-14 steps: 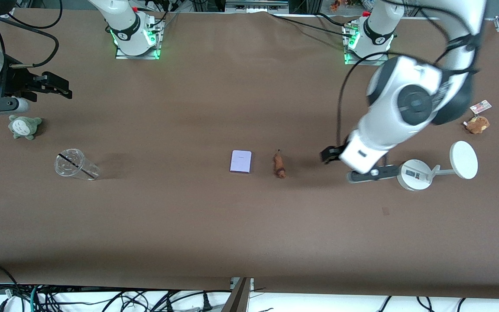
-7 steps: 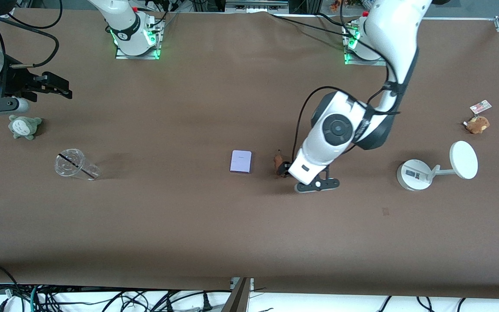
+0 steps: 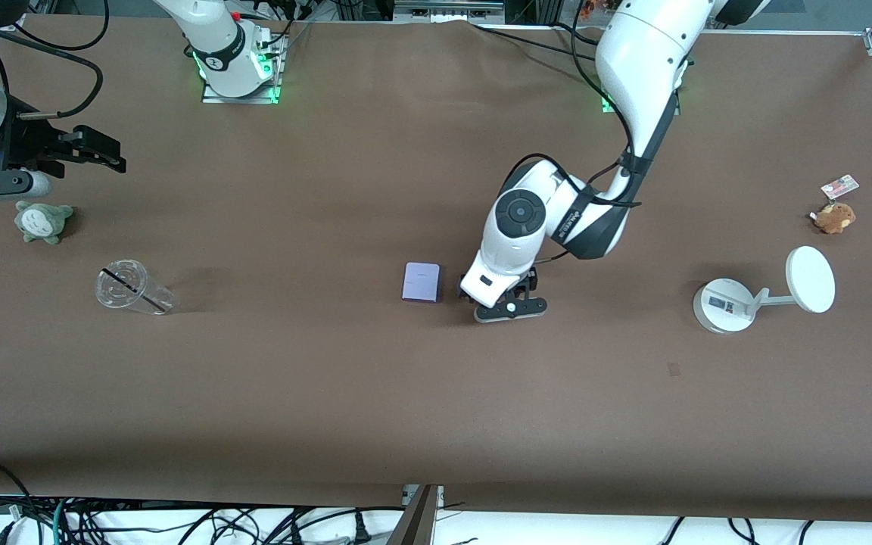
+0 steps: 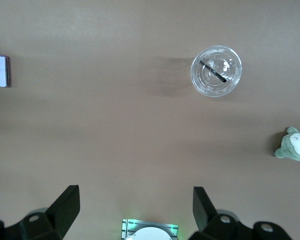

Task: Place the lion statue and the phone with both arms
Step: 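Grasp the lion statue with the left gripper and lift it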

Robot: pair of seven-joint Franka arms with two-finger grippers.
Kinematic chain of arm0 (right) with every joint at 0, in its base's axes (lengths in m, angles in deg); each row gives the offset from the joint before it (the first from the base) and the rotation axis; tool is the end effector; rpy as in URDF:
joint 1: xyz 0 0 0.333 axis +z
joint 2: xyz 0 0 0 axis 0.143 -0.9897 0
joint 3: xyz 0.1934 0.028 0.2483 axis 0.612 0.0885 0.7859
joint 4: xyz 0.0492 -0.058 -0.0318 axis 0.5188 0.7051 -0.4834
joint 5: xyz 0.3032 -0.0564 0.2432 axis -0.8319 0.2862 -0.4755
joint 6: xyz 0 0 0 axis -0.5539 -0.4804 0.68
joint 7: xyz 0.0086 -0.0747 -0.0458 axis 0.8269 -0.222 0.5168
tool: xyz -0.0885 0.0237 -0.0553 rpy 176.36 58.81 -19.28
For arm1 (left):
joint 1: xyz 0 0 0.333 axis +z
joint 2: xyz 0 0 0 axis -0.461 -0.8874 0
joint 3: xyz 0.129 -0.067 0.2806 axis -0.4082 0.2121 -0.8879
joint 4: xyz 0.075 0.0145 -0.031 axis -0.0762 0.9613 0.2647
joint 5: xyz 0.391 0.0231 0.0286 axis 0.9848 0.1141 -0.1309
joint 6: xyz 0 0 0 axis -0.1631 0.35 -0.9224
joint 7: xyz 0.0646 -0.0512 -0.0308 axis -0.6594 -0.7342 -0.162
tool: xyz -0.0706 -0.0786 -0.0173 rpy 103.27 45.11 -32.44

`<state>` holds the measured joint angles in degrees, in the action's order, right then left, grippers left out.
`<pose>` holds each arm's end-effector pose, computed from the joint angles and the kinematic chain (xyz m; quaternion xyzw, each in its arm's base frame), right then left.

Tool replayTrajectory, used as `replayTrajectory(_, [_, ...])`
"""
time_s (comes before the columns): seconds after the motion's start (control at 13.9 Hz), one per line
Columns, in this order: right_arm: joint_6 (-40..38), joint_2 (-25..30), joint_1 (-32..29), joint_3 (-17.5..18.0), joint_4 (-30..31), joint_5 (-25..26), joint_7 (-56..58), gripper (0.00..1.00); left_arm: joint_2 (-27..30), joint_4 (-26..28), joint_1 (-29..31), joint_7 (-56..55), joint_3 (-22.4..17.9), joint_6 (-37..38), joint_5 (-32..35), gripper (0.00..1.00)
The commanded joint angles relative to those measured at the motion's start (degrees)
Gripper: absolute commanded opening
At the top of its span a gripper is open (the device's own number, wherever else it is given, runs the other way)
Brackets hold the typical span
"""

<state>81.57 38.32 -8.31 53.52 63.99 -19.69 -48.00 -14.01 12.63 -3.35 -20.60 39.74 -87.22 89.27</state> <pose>0.5414 0.0238 0.5797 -0.9961 -0.0381 0.0773 0.0211 0.5892 -0.4054 0.2378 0.9971 0.0703 0.0265 0.0111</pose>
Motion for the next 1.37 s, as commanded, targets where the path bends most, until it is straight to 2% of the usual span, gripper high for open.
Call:
replayTrajectory(0.0, [-0.9,-0.7,0.0,0.0,-1.4,0.9,0.3,1.00,-1.5,0.7,-1.2,-3.5,-0.7,-2.4,4.7,1.00])
replayTrajectory(0.29, [-0.9,-0.7,0.0,-0.1,-1.4,0.9,0.3,1.00,-3.1,0.8,-1.8,-6.5,-0.6,-3.5,8.1,1.00])
replayTrajectory(0.36, [-0.9,-0.7,0.0,-0.1,-1.4,0.9,0.3,1.00,-3.0,0.9,-2.0,-6.6,-0.6,-3.4,8.1,0.97])
replayTrajectory(0.43, [-0.9,-0.7,0.0,-0.1,-1.4,0.9,0.3,1.00,-3.0,0.9,-2.0,-6.9,-0.6,-3.4,8.1,0.70])
replayTrajectory(0.65, [-0.9,-0.7,0.0,-0.1,-1.4,0.9,0.3,1.00,-3.1,1.0,-2.6,-9.6,-0.6,-3.4,8.1,0.09])
replayTrajectory(0.72, [-0.9,-0.7,0.0,-0.1,-1.4,1.0,0.3,1.00,-3.1,1.0,-2.6,-9.6,-0.6,-3.3,8.1,0.00])
replayTrajectory(1.08, [-0.7,-0.7,0.0,-0.1,-1.4,1.0,0.3,1.00,-0.1,2.4,0.6,-5.2,-0.1,-2.6,8.0,0.00])
replayTrajectory(1.3, [-0.6,-0.7,0.0,-0.1,-1.4,0.9,-0.1,1.00,5.9,9.1,6.0,5.9,0.1,-2.6,7.0,0.00])
